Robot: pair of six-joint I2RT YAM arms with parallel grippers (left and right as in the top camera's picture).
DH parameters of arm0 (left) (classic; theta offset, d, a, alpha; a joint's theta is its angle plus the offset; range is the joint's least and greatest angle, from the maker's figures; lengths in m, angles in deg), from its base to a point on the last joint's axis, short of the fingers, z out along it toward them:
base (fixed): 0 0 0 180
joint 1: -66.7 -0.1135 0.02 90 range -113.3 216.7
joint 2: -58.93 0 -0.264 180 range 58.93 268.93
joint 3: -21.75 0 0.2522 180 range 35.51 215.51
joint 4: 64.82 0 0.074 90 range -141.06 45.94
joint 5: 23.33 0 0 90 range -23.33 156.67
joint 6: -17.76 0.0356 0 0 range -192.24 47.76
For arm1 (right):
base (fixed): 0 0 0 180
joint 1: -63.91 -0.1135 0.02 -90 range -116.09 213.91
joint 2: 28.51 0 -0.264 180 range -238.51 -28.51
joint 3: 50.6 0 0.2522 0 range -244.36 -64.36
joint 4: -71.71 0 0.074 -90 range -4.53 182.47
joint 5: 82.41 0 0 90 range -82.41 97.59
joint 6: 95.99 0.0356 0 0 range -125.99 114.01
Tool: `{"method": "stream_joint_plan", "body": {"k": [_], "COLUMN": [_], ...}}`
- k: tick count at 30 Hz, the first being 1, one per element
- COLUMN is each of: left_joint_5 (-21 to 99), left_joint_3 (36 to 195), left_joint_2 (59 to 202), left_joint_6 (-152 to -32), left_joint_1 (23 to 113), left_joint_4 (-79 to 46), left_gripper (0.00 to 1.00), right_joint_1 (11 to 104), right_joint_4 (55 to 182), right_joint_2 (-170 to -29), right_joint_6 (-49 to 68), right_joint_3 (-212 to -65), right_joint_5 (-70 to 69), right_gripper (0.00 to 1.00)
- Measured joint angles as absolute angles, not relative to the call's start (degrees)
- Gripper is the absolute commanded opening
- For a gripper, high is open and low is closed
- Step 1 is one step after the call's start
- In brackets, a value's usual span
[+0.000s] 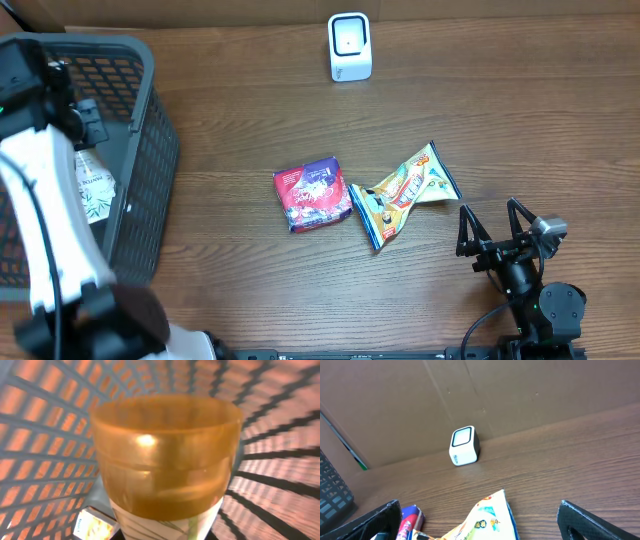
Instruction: Scan the item barcode
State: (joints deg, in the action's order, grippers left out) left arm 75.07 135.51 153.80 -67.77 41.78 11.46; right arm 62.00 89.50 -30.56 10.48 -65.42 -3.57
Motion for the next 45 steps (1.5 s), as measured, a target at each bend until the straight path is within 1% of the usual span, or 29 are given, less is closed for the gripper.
{"method": "stream_joint_plan", "body": {"k": [6, 15, 19, 21, 26, 29, 33, 39, 45], "left_joint_5": [64.89, 59.73, 55.86, 51.53, 34.59, 25.43, 19.64, 17.15, 16.19], "left_joint_3": [135.49, 135.49, 135.49, 135.49, 133.7, 129.68, 123.08, 115.67, 115.25], "left_joint_2": [140.64, 125.23, 123.11, 123.31, 126.32, 129.27, 134.61, 146.12, 157.47], "left_joint_6": [-68.07, -69.63, -69.84, -69.95, -69.1, -68.86, -68.77, -68.93, -68.95], "left_joint_1": [41.62, 41.49, 41.49, 41.49, 42.78, 47.0, 55.79, 70.89, 82.93], "left_joint_4": [11.99, 12.51, 13.41, 14.3, 16.8, 16.56, 14.02, 4.71, -7.09], "left_gripper": [0.04, 0.04, 0.04, 0.04, 0.04, 0.04, 0.04, 0.04, 0.04], "right_joint_1": [62.0, 62.0, 61.98, 62.0, 62.0, 62.0, 61.98, 62.0, 62.0], "right_joint_4": [89.53, 89.5, 89.48, 89.5, 89.53, 89.5, 89.5, 89.53, 89.53], "right_joint_2": [-30.56, -30.56, -30.56, -30.56, -30.56, -30.56, -30.56, -30.56, -30.56], "right_joint_6": [10.52, 10.5, 10.52, 10.5, 10.5, 10.5, 10.5, 10.52, 10.5], "right_joint_3": [-65.42, -65.4, -65.42, -65.4, -65.4, -65.4, -65.4, -65.4, -65.42], "right_joint_5": [-3.57, -3.59, -3.57, -3.59, -3.57, -3.57, -3.59, -3.57, -3.57], "right_gripper": [1.0, 1.0, 1.0, 1.0, 1.0, 1.0, 1.0, 1.0, 1.0]}}
